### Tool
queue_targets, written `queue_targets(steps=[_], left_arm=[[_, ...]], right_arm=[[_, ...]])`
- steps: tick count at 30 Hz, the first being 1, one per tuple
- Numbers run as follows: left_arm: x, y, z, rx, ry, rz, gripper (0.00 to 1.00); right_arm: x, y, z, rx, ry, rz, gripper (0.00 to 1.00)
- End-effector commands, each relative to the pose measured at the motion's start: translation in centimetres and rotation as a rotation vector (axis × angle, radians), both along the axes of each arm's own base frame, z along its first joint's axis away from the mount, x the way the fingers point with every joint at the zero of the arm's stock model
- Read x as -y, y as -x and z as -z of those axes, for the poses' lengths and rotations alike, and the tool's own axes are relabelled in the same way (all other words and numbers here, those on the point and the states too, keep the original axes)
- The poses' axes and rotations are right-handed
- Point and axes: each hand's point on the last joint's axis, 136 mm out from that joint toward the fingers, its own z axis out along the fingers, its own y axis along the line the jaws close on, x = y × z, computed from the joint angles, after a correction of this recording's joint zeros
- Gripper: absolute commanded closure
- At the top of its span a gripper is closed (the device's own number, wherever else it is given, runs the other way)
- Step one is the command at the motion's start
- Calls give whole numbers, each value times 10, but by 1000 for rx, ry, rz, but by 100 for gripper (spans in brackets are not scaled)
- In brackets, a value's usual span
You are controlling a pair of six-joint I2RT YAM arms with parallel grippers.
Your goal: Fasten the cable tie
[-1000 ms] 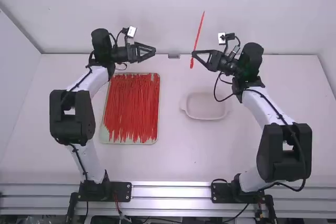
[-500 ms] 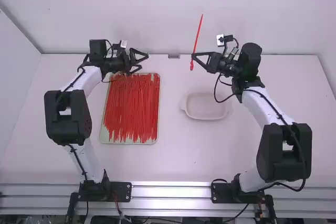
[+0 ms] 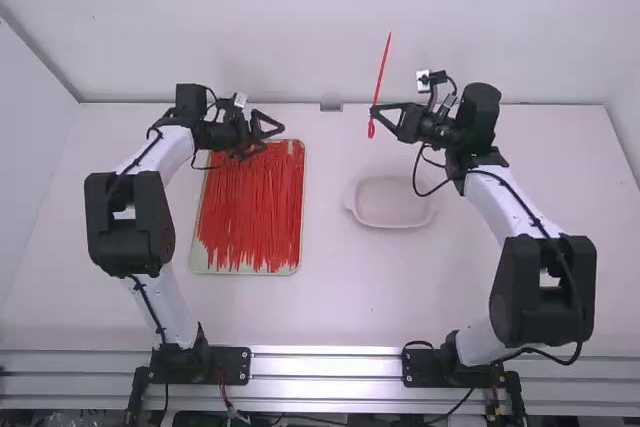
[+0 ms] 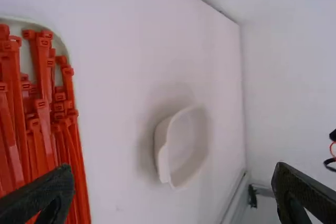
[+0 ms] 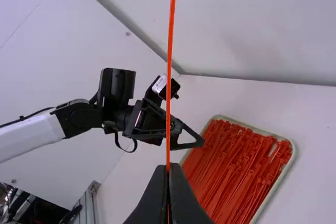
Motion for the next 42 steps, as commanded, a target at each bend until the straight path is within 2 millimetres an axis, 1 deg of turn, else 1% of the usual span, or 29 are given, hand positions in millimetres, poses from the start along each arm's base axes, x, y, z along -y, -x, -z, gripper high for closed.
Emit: queue_targets(steps=[1,3,17,22,32,39,42], left_arm=[[2,-1,-5,43,-17,27,1],[0,0,-1,28,-34,20,1],[1,6,2,10,-34,34,1],[3,8,0,22,-25,55,1],[5,9,-2,25,-12,63,1],[5,8,-2,32,-13,63,1],[4,8,-2,32,-13,63,1]], right_arm=[[2,3,-5,29,6,-1,100],[3,3,-4,25,7,0,100],[2,4,-1,29,18,-4,100],[4,3,8,10,44,12,100],[5,8,26,-18,91,1,100],[11,8,51,-78,172,42,100],[12,13,61,-100,197,33,100]])
